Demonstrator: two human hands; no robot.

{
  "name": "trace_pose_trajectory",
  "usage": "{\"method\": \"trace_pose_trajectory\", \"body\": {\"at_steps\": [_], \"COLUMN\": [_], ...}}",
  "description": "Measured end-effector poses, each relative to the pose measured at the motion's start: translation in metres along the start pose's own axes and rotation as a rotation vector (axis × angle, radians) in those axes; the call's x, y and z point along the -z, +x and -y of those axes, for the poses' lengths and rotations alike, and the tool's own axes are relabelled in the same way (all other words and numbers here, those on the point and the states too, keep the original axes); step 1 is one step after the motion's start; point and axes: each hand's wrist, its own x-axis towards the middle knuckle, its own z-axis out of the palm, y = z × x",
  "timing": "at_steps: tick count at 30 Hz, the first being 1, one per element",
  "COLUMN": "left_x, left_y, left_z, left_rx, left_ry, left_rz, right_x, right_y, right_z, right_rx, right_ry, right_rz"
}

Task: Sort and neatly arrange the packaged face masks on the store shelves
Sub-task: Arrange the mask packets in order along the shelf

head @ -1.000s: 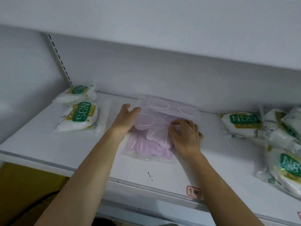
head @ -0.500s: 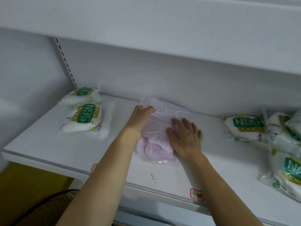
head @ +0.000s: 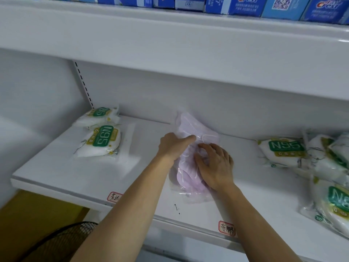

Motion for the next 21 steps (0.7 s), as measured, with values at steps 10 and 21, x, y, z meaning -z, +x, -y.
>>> {"method": "trace_pose_trajectory", "body": {"at_steps": [10, 21], "left_x": [-0.014, -0.009], "left_y": [0.011, 0.021], "left_z": [-0.002, 0.032], "left_rx": [0.004, -0.043], "left_ry": [-0.171, -0.278], "left_rz": [0.023, -0.161], "right_x": [-0.003, 0.013], "right_y": [0.002, -0.004], "right_z": [-0.006, -0.005], "right_rx": [-0.012, -0.078], "right_ry": [0.059, 0.576], "right_rz": [-0.012, -0.093]}}
